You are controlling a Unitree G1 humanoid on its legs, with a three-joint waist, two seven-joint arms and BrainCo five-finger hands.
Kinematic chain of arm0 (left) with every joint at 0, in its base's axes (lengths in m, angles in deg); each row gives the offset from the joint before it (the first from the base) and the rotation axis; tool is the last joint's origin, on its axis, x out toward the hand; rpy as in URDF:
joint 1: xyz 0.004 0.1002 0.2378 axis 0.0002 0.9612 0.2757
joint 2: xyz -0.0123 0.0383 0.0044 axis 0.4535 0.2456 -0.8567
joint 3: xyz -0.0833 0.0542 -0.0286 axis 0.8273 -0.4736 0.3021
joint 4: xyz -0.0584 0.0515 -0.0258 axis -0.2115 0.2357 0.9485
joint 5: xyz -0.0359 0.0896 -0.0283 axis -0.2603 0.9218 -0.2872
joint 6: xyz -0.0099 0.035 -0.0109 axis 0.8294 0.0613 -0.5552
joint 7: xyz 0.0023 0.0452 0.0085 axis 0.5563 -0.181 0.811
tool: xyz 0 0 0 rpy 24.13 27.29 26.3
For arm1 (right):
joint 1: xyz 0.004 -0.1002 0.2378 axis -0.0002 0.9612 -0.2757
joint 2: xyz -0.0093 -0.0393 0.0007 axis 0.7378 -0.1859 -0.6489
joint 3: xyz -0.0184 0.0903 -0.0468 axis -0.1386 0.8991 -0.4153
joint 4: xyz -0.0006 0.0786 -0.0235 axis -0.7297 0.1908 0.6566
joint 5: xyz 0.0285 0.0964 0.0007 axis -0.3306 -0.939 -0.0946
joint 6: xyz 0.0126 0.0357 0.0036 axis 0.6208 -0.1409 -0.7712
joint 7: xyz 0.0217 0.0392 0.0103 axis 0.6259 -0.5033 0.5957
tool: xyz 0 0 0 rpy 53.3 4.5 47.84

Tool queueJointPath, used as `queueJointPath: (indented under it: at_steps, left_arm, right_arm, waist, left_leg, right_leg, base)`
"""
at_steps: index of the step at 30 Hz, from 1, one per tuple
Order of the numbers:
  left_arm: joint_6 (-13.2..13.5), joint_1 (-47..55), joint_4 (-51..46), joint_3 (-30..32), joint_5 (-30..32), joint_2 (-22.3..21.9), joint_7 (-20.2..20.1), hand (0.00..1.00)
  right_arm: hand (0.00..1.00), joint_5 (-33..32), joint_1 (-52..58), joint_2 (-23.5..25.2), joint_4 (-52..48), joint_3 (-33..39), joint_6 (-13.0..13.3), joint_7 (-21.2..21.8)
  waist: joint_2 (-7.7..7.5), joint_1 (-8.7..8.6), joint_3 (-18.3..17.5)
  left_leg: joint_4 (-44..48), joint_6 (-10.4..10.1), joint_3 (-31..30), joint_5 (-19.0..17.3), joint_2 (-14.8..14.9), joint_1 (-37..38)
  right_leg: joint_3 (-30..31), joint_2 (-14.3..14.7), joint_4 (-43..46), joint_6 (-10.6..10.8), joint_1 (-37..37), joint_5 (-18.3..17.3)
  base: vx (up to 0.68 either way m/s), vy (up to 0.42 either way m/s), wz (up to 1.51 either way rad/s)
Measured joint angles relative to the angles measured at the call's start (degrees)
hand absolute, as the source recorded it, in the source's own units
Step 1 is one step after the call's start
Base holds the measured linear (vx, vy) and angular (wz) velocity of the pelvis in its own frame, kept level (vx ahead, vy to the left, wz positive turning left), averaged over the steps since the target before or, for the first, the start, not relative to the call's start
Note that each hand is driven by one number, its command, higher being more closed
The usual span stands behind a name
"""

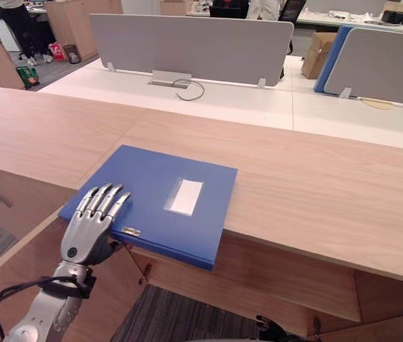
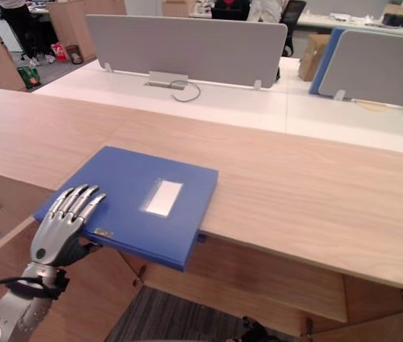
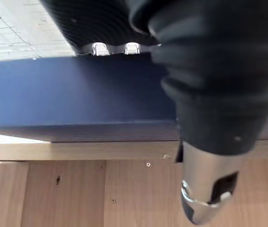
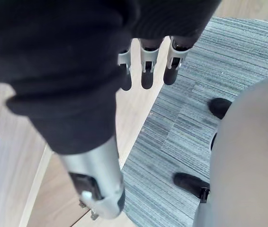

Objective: Walk over to the cabinet, pick up the folder, carry it to the office cabinet, place the folder inside the office cabinet, then close the office cabinet door

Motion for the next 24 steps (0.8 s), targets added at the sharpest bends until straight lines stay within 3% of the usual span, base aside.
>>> queueJointPath:
  at_steps: [19,22,24]
  left_arm:
    - [-0.48,-6.88,0.36,-3.85,-0.03,-0.54,1.52,1.00]
    - [-1.27,-7.03,-1.53,-4.37,-1.41,-5.18,1.16,1.00]
    - [-1.26,-6.12,-5.45,-4.50,-9.20,-13.46,-1.05,1.00]
  right_arm:
    - [0.00,-0.01,-0.24,-0.13,-0.07,-0.19,-0.01,-0.07]
    - [0.00,-0.10,-0.13,-0.13,-0.22,-0.11,-0.11,-0.14]
    - [0.00,-0.87,0.31,-0.03,-1.05,0.82,-0.69,-0.58]
  waist:
    - [-0.14,-1.26,-0.03]
    - [-0.11,-1.51,-0.04]
    - [-0.01,-1.65,-0.06]
  left_leg:
    - [-0.05,0.00,0.08,0.00,0.03,0.03]
    - [-0.05,0.00,0.17,-0.01,-0.03,-0.02]
    - [-0.05,0.04,0.88,-0.06,-0.05,-0.06]
  right_leg:
    - [0.01,0.07,-0.30,-0.02,0.10,0.10]
    - [0.06,0.02,-0.53,0.03,0.09,0.31]
    - [0.72,0.03,-0.88,0.06,-0.14,0.63]
  base:
    - [-0.02,-0.001,0.00]
    - [-0.03,0.000,-0.02]
    - [0.00,0.000,-0.12]
